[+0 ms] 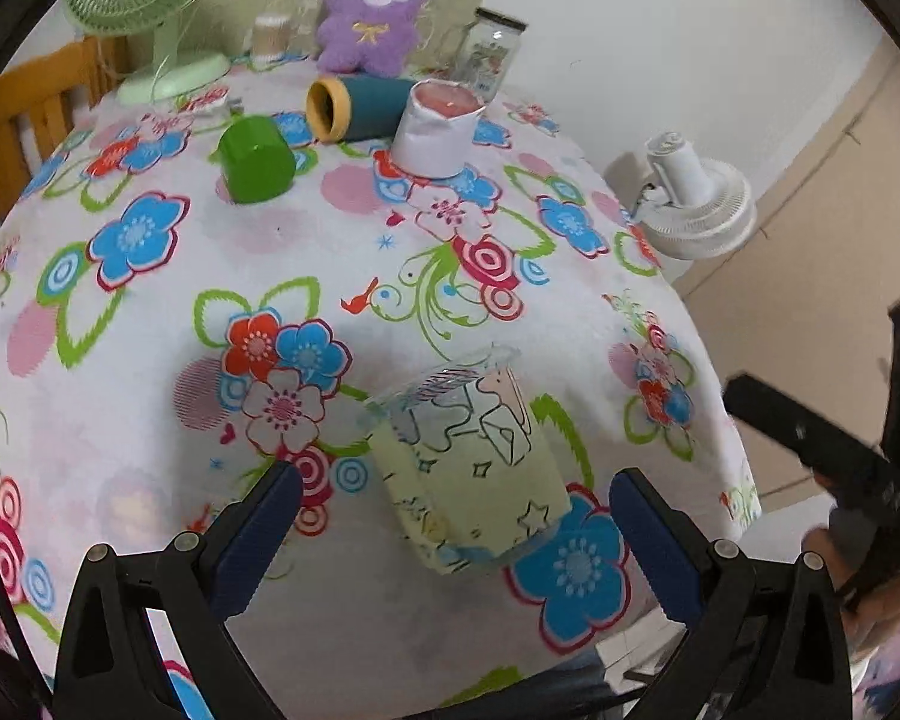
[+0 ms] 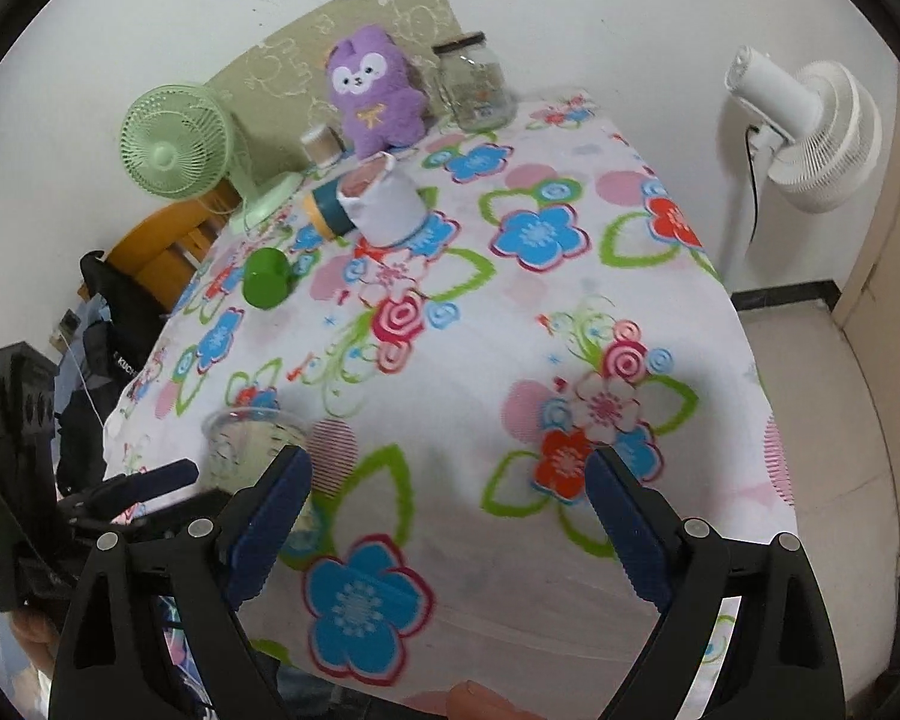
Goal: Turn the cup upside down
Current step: 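Close the left gripper on the cup while the right gripper opens and withdraws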
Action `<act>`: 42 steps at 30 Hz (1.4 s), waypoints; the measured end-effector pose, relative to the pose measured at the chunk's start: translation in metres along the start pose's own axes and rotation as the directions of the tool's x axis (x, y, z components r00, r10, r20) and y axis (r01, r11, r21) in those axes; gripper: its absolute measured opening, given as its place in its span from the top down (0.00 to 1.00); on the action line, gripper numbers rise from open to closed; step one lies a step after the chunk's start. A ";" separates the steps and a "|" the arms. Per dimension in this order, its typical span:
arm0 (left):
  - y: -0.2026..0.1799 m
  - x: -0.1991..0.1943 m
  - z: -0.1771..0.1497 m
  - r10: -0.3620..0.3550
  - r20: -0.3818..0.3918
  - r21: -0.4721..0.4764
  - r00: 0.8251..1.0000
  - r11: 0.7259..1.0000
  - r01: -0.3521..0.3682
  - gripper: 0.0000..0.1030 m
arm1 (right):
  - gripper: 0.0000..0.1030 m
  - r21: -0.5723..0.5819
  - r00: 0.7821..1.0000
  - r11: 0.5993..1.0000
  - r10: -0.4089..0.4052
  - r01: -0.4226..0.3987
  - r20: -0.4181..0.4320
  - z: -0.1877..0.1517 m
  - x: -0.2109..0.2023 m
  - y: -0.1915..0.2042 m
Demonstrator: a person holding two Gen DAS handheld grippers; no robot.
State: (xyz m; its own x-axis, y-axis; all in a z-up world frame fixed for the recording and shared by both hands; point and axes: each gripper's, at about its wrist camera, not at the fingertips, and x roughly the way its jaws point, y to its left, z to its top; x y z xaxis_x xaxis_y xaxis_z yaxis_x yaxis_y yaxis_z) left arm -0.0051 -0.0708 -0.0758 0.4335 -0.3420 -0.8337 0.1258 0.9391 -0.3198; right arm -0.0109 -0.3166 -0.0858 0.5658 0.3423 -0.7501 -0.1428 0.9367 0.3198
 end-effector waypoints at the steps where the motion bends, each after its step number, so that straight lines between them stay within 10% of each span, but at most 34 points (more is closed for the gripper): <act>1: -0.002 0.003 0.000 0.010 -0.004 -0.009 1.000 1.000 -0.010 0.00 | 0.09 0.003 1.000 1.000 0.000 0.000 -0.003 -0.001 0.001 -0.003; 29: -0.011 0.051 -0.005 0.153 -0.094 -0.061 0.984 0.985 -0.159 0.04 | 0.09 0.070 0.999 0.997 0.044 -0.041 -0.032 -0.007 0.023 -0.046; 42: -0.003 0.042 -0.005 0.155 -0.106 -0.074 0.982 0.984 -0.163 0.34 | 0.09 0.079 0.996 0.994 0.080 -0.077 -0.028 -0.011 0.025 -0.044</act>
State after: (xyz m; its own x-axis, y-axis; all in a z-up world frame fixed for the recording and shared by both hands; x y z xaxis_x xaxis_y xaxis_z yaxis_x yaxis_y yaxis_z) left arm 0.0084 -0.0884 -0.1120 0.3505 -0.1938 -0.9163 -0.0135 0.9772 -0.2119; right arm 0.0004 -0.3490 -0.1249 0.5296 0.4178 -0.7382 -0.1214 0.8987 0.4215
